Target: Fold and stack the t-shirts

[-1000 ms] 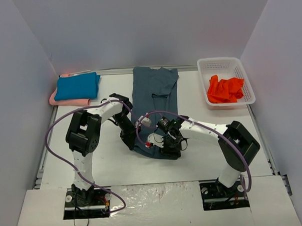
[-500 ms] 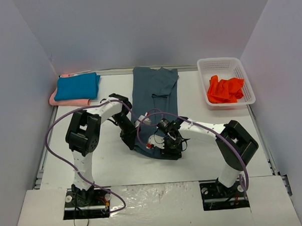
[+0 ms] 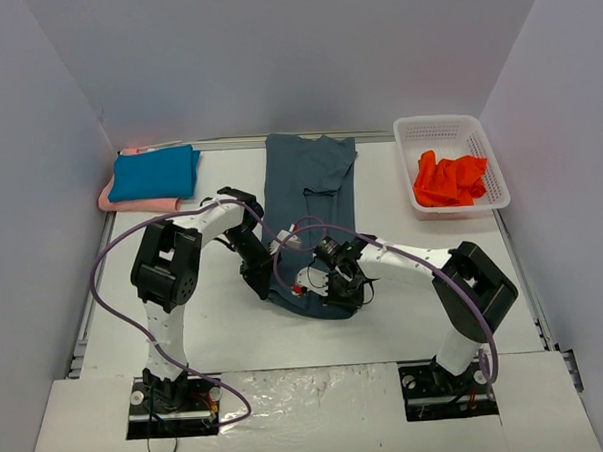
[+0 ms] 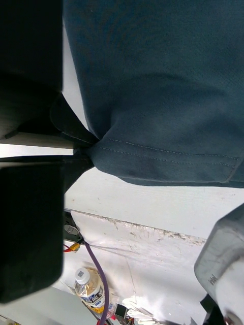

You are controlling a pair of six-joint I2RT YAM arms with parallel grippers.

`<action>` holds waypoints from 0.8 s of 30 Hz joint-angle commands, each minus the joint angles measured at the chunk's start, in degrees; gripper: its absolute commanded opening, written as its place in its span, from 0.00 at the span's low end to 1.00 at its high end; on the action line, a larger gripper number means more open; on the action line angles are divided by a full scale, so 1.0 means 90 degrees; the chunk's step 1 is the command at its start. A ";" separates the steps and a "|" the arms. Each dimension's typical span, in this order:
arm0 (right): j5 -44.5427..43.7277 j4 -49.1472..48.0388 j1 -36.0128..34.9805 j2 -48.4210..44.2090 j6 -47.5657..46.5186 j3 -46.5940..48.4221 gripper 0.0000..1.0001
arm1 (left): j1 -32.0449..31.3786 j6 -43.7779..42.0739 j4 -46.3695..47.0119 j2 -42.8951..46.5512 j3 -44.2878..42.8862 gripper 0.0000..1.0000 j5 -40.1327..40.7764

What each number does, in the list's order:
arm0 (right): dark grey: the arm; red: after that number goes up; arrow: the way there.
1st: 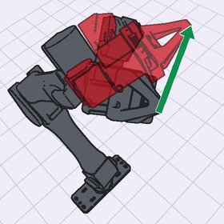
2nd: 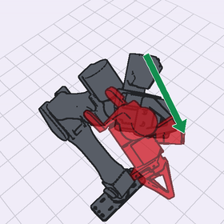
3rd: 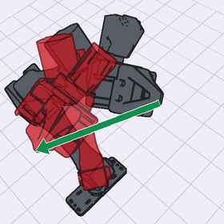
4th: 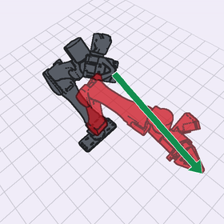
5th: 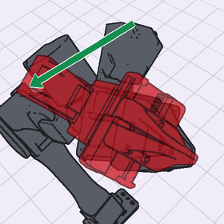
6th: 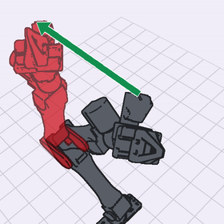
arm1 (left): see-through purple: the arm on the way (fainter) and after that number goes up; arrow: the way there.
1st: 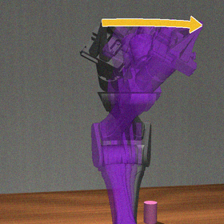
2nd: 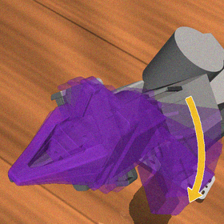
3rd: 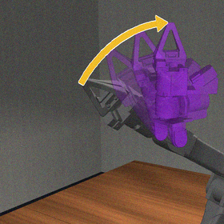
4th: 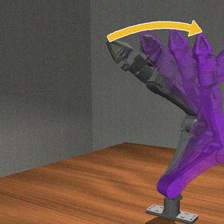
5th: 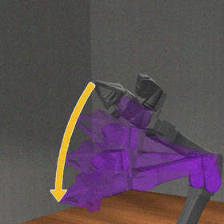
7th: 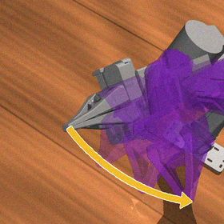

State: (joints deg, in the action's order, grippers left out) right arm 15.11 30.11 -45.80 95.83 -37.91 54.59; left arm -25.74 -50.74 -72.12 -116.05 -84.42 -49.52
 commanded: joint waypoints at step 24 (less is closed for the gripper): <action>-0.0176 0.1527 0.0734 -0.1683 0.0091 0.1024 0.00 | 0.0076 -0.0163 -0.0707 0.1146 -0.0229 0.02 0.0219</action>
State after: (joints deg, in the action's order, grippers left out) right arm 12.58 38.41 -39.40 81.60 -36.49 61.71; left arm -25.36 -50.57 -73.80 -109.25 -85.21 -47.86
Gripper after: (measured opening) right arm 0.043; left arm 0.056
